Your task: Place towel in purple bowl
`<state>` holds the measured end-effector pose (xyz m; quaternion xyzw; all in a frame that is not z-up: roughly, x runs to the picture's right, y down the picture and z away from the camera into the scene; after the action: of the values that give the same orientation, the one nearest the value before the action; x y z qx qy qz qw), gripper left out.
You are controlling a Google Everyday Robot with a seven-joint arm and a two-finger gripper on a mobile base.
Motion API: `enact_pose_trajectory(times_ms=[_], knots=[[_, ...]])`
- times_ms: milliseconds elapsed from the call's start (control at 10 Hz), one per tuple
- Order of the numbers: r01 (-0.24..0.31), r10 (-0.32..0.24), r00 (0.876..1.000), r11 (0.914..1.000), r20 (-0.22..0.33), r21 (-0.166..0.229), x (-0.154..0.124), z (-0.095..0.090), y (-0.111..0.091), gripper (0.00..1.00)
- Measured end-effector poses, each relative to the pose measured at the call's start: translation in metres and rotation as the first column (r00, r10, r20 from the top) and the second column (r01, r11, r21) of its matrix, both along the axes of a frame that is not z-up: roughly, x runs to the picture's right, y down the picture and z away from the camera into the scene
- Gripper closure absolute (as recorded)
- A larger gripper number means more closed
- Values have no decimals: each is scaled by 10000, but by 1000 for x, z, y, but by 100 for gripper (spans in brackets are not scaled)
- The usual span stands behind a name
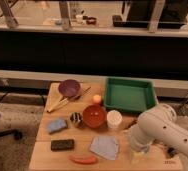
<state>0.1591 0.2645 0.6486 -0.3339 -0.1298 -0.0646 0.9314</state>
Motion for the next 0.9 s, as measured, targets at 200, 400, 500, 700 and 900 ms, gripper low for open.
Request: enact_pose_trajectory(times_ms=[200, 400, 500, 700, 900], knots=[[76, -75, 9999, 10000, 155, -58, -10, 5, 5, 20], [204, -202, 9992, 9998, 352, -43, -21, 9, 10, 20], [233, -232, 9989, 9997, 419, -31, -24, 11, 11, 20], [206, -201, 9979, 9998, 617, -79, -30, 18, 16, 20], [205, -194, 9970, 9997, 751, -131, -35, 26, 20, 20]])
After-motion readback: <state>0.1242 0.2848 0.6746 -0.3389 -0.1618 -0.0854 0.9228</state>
